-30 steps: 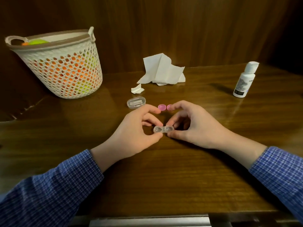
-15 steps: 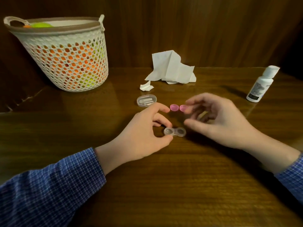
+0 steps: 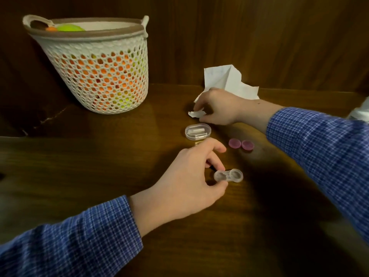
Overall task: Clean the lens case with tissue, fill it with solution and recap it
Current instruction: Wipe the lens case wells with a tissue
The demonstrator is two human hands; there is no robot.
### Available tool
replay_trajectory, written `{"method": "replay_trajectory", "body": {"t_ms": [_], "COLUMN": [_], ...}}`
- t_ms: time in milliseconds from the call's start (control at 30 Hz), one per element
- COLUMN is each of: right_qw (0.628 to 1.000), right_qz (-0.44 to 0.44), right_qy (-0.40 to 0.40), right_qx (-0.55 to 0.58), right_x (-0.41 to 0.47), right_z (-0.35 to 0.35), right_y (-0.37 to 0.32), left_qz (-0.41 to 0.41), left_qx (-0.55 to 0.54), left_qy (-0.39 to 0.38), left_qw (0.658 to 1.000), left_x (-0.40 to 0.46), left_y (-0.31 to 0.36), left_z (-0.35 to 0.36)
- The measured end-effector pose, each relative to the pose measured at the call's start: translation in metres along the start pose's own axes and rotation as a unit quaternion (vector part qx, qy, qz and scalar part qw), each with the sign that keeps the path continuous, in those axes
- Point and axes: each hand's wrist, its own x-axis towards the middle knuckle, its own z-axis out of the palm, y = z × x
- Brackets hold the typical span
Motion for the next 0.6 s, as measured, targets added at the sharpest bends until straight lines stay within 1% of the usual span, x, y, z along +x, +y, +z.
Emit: {"method": "replay_trajectory", "body": {"t_ms": [167, 300, 400, 467, 500, 600], "right_qw": [0.999, 0.998, 0.992, 0.979, 0.965, 0.902], "right_qz": [0.023, 0.055, 0.092, 0.126, 0.142, 0.160], "right_qy": [0.006, 0.032, 0.076, 0.131, 0.155, 0.187], "right_qx": [0.035, 0.024, 0.030, 0.096, 0.157, 0.353], "right_x": [0.007, 0.006, -0.003, -0.016, -0.027, -0.082], "right_z": [0.009, 0.015, 0.010, -0.003, -0.011, -0.026], "right_y": [0.003, -0.001, -0.005, -0.008, -0.011, -0.022], "left_qz": [0.004, 0.000, 0.003, 0.005, 0.006, 0.014], "left_qx": [-0.002, 0.000, -0.001, -0.009, -0.013, -0.034], "left_qy": [-0.001, -0.001, -0.003, -0.009, -0.013, -0.010], "left_qw": [1.000, 1.000, 1.000, 1.000, 1.000, 0.999], "left_x": [0.001, 0.000, 0.000, -0.001, -0.001, -0.003], "left_y": [0.001, 0.002, 0.004, 0.005, 0.006, 0.009], "left_z": [0.000, -0.001, -0.002, -0.004, -0.004, -0.005]}}
